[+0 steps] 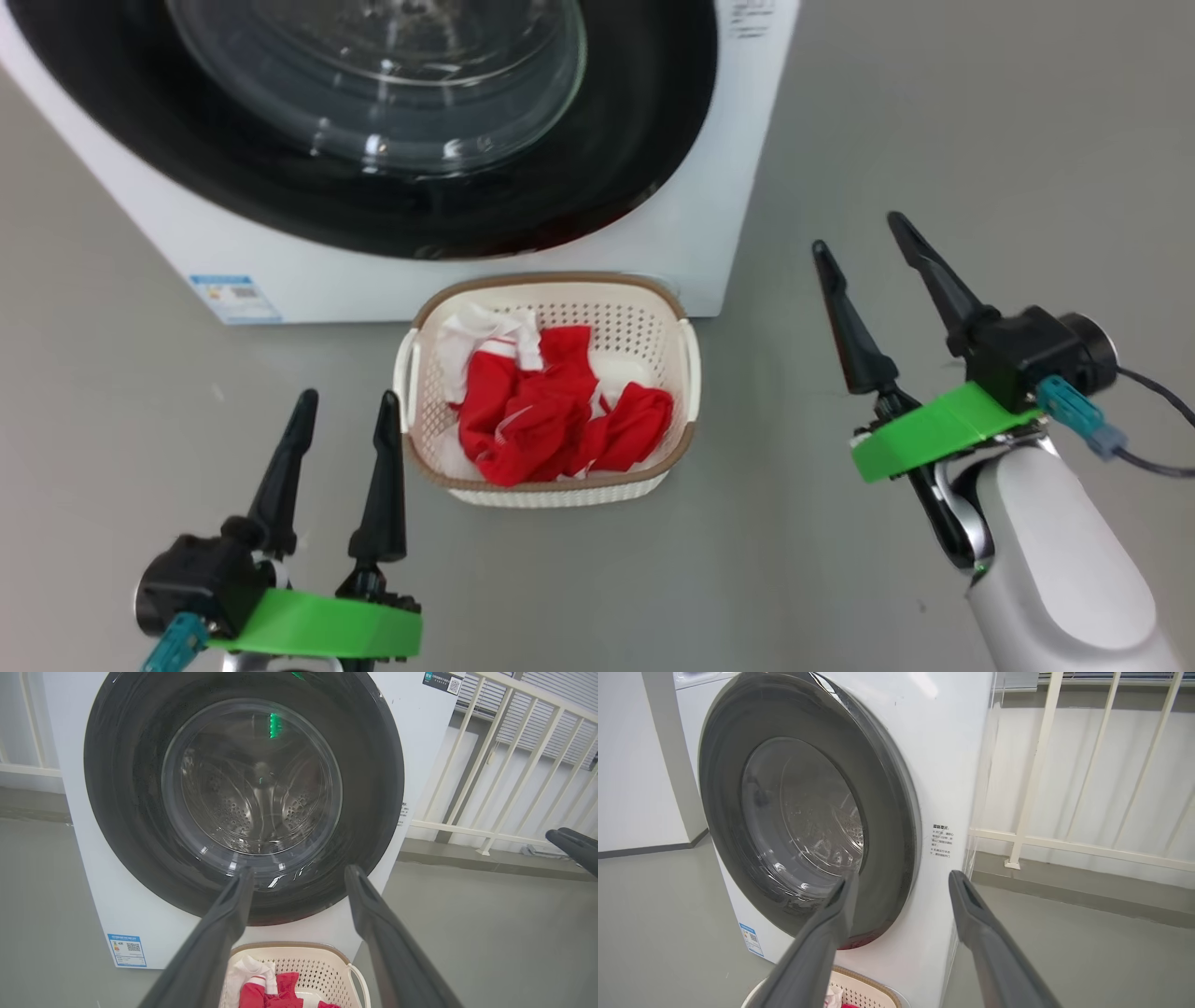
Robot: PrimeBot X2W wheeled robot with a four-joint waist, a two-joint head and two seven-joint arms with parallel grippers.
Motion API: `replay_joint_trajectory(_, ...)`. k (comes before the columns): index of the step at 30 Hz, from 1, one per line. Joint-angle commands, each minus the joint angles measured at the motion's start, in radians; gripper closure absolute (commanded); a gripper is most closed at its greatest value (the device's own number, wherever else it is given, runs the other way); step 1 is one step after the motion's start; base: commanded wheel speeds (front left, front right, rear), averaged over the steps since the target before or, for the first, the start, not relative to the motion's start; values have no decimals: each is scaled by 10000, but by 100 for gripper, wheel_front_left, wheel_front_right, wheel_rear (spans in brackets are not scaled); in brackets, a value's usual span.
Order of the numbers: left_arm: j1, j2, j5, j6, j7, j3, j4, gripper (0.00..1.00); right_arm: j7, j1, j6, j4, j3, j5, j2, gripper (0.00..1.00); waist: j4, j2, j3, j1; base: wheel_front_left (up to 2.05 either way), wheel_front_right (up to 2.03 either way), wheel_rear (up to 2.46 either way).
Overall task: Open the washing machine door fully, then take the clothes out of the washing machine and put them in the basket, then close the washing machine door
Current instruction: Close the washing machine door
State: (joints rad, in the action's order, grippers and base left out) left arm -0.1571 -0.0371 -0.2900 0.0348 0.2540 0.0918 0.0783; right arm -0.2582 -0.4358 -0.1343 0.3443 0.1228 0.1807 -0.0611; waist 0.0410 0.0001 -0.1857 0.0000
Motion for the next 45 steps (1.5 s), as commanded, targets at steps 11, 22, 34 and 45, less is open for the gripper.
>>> replay_joint_trajectory(11,614,-132,537,166,78,-640,-457,0,-36,1712,36,-1275,-698,-520,108,0,-965,-1,1109,0,0,0,0)
replay_joint_trajectory(22,1254,-132,918,320,78,-1034,-535,0,-36,3103,36,-2205,-1213,-513,108,0,-1155,-1,1786,0,0,0,0)
replay_joint_trajectory(34,1990,-155,1151,587,78,-1237,-369,0,-36,4644,36,-3086,-1682,-143,108,0,-1024,-1,2349,0,0,0,0)
replay_joint_trajectory(45,2291,-150,1282,720,78,-1289,-287,0,-36,5500,36,-3420,-1755,134,108,0,-1102,-1,2646,0,0,0,0)
